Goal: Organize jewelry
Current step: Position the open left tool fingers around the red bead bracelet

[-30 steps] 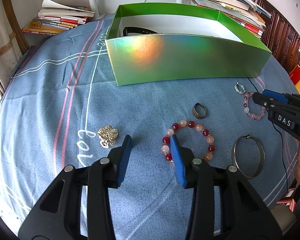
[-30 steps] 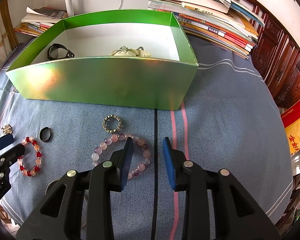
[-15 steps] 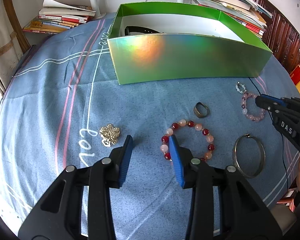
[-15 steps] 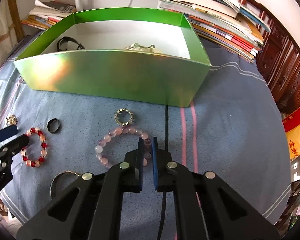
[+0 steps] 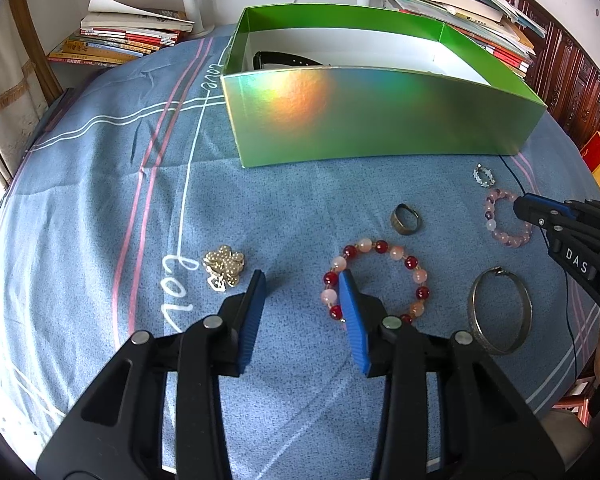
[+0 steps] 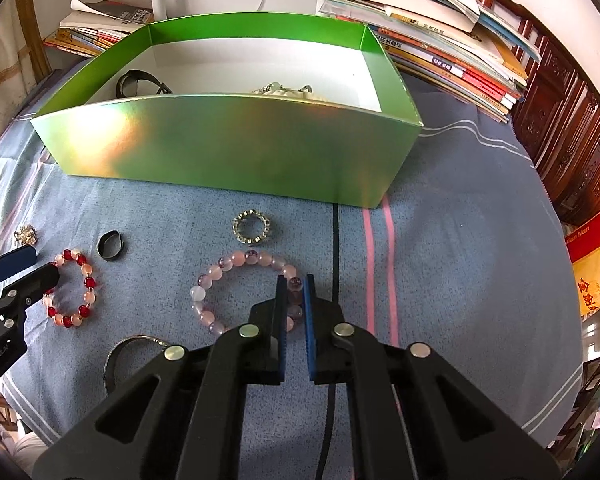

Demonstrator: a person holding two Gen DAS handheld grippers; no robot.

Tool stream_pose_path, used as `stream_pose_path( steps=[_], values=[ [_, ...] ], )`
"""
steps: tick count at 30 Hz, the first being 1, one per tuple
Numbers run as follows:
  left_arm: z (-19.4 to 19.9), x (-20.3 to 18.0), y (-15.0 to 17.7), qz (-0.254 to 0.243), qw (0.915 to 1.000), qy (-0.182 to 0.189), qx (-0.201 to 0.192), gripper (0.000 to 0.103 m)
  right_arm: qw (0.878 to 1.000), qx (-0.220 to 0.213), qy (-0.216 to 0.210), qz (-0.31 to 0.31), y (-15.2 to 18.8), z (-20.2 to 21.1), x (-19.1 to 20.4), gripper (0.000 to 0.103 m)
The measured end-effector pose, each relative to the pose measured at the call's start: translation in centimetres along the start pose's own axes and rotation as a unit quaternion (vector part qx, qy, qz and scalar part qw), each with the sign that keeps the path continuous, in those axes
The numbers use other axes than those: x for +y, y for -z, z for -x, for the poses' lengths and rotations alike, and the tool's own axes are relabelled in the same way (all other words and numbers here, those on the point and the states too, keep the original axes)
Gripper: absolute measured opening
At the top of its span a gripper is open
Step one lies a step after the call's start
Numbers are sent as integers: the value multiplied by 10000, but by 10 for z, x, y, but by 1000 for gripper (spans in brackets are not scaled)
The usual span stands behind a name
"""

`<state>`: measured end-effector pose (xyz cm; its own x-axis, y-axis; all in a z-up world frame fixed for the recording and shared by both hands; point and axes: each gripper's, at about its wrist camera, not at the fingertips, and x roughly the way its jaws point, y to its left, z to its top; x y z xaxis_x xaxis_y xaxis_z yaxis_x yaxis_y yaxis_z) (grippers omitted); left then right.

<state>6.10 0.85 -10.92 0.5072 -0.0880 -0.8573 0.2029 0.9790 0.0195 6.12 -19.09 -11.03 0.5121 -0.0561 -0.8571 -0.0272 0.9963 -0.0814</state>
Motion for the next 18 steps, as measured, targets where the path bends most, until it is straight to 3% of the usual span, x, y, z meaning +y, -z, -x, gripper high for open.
stream_pose_path(
  steps=[18],
  values=[
    [0,0,0,-6,10000,4,2,39,10000,-7,-8,-15,1,1,-1,8]
  ],
)
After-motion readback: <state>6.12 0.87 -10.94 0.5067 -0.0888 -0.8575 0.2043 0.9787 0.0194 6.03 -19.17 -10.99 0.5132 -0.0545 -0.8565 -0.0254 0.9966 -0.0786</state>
